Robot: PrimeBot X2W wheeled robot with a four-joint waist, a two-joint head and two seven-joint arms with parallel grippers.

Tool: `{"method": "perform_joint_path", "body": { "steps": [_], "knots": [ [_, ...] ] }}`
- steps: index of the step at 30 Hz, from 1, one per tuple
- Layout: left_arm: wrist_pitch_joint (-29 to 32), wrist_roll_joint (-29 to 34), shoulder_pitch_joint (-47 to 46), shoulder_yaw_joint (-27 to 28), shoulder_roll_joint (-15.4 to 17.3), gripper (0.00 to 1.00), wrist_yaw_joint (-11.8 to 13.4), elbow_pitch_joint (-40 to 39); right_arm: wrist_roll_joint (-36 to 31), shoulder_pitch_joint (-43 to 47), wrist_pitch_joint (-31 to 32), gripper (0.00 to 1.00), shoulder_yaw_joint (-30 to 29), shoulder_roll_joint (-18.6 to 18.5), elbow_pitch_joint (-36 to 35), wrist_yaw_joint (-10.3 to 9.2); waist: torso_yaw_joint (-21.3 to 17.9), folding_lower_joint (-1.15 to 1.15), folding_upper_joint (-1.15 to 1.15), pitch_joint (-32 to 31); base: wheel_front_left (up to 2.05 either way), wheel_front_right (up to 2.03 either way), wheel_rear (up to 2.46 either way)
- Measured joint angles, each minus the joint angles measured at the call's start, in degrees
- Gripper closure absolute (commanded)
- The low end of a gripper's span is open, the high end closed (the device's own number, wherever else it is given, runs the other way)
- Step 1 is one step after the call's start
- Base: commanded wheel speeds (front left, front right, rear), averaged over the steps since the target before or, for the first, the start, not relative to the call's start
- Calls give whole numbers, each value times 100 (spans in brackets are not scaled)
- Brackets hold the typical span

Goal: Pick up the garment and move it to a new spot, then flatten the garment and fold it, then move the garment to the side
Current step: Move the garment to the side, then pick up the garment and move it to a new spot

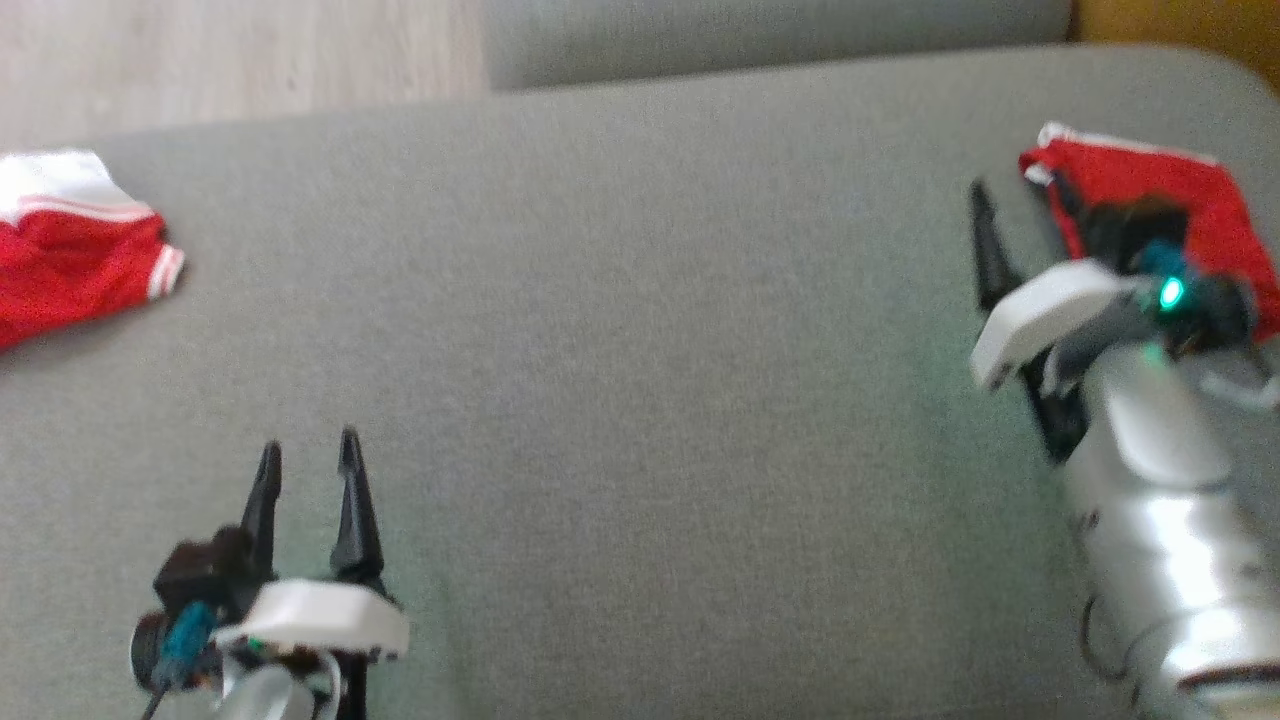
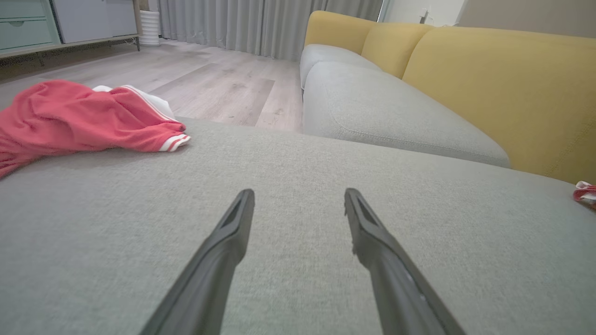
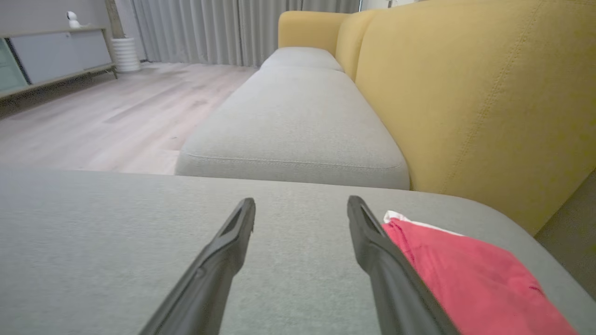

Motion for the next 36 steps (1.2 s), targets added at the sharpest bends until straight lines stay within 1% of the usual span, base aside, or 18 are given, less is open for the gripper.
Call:
{"method": "perform_joint_path", "body": {
  "steps": [4,10,13,17,19,21,27,36],
  "knots": [
    [-15,-79,326,51,-9,0,-27,166,296,742,-73,0,155,170,-424,0,69,0,0,-444,0,0,0],
    [-64,-137,773,55,-9,0,-46,187,510,2048,-122,0,27,320,-1388,0,218,1,0,-888,0,0,0],
    [-65,-137,924,52,-10,0,-45,157,530,2704,-119,0,-29,347,-1962,0,290,1,0,-1018,0,0,0],
    [-69,-136,1102,40,-16,0,-40,73,820,3513,-14,0,58,379,-2744,0,363,1,0,-1112,0,0,0],
    [-69,-136,1184,30,-18,0,-34,34,855,3858,51,0,62,419,-3104,0,373,2,0,-1138,0,0,0],
    [-65,-136,1251,11,-18,0,10,-11,970,4135,116,0,36,436,-3381,0,376,2,0,-1153,0,0,0],
    [-27,-125,1272,-115,-16,0,24,-65,1098,4612,256,0,-7,439,-3888,0,351,2,0,-1186,0,0,0],
    [-4,-124,1270,-169,-16,0,55,-138,1021,4645,450,0,9,441,-4246,0,360,2,0,-1183,0,0,0]
  ]
}}
